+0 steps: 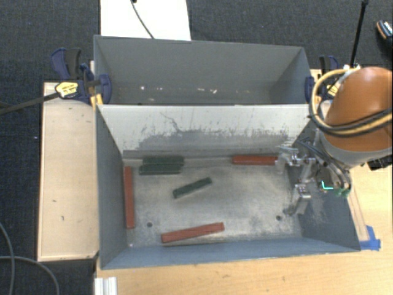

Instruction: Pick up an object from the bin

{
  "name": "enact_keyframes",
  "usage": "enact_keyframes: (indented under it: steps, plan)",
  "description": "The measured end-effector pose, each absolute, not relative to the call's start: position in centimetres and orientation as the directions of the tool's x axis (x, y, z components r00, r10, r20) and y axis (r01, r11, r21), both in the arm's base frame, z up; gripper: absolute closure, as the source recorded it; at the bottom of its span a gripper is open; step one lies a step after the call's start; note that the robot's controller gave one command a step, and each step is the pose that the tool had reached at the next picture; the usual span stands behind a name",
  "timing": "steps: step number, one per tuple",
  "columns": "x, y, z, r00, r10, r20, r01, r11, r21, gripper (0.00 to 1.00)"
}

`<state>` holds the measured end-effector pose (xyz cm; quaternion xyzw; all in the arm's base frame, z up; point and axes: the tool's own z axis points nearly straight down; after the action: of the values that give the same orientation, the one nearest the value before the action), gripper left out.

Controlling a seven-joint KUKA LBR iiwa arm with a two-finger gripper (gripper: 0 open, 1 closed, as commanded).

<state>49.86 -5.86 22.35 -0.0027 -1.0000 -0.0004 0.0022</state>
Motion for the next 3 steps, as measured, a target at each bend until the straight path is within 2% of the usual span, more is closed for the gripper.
enact_keyframes:
  steps: [1, 2, 3]
  plan:
    - [57.7, -1.8, 17.1, -0.992, -0.125, -0.005, -0.125, 0.992, 0.001, 0.0]
    - [54.9, 5.2, 12.1, -0.958, -0.288, 0.001, -0.288, 0.958, 0.004, 0.0]
    - [58.5, 9.7, 6.9, -0.867, -0.498, -0.004, -0.498, 0.867, 0.002, 0.0]
